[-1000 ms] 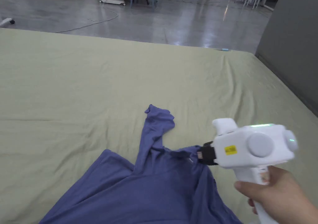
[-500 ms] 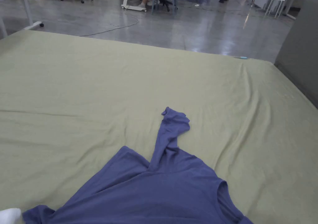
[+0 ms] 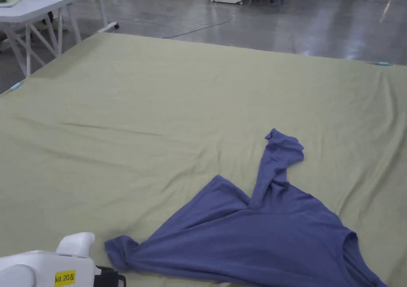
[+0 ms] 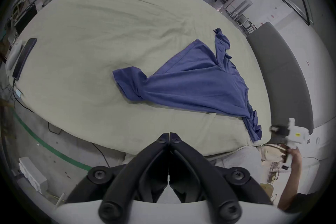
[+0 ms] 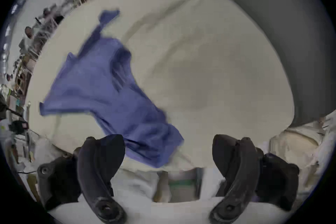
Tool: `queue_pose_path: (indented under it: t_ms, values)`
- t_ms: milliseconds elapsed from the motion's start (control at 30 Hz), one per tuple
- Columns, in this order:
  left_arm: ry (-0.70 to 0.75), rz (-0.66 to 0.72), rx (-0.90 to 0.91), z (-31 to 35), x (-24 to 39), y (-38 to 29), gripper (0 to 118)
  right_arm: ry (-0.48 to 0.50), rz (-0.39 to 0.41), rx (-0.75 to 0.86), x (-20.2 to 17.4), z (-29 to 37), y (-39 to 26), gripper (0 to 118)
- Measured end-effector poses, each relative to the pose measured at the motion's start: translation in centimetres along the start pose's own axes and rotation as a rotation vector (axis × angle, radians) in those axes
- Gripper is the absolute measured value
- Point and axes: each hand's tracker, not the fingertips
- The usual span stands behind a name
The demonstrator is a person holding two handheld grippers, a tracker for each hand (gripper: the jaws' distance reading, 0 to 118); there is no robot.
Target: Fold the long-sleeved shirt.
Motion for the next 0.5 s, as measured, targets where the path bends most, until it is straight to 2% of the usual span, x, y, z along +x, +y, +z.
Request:
queue_pose_path:
  t_ms: [100, 133, 167, 200, 233, 267, 300, 367, 400, 500]
  values:
    - [0.032, -0.007, -0.001, -0.7, -0.2, 0.4, 0, 0.198, -0.027, 0.105, -1.9, 3.0, 0.7, 98]
    - [0.036, -0.003, 0.0, -1.1, -0.4, 0.6, 0, 0.249, -0.031, 0.103, -3.2, 3.7, 0.6, 89]
    - [0.04, 0.007, 0.0, -1.6, -0.6, 0.9, 0, 0.304, -0.031, 0.104, -4.2, 3.7, 0.5, 61]
    - [0.047, 0.017, -0.001, -1.9, -0.7, 1.1, 1, 0.321, -0.025, 0.1, -5.1, 3.5, 0.4, 0]
    - [0.063, 0.024, 0.0, -2.3, -0.8, 1.5, 22, 0.306, -0.009, 0.096, -6.3, 3.2, 0.3, 0]
    - [0.096, 0.019, 0.01, -2.7, -0.8, 1.9, 62, 0.306, -0.025, 0.09, -7.3, 1.9, -0.3, 0]
    - [0.123, 0.008, 0.021, -3.1, -1.0, 2.3, 114, 0.282, 0.011, 0.104, -8.1, 1.6, -0.3, 0]
    - [0.177, 0.009, 0.048, -4.6, -1.6, 3.5, 118, 0.314, 0.106, 0.058, -9.7, 0.5, -0.6, 0]
    - [0.221, -0.007, 0.13, -4.8, -2.0, 4.0, 118, 0.33, 0.122, 0.044, -10.3, 0.1, -0.6, 0]
    - [0.234, 0.024, 0.074, -7.7, -3.3, 5.2, 115, 0.307, 0.145, 0.008, -11.0, -1.0, -0.6, 0]
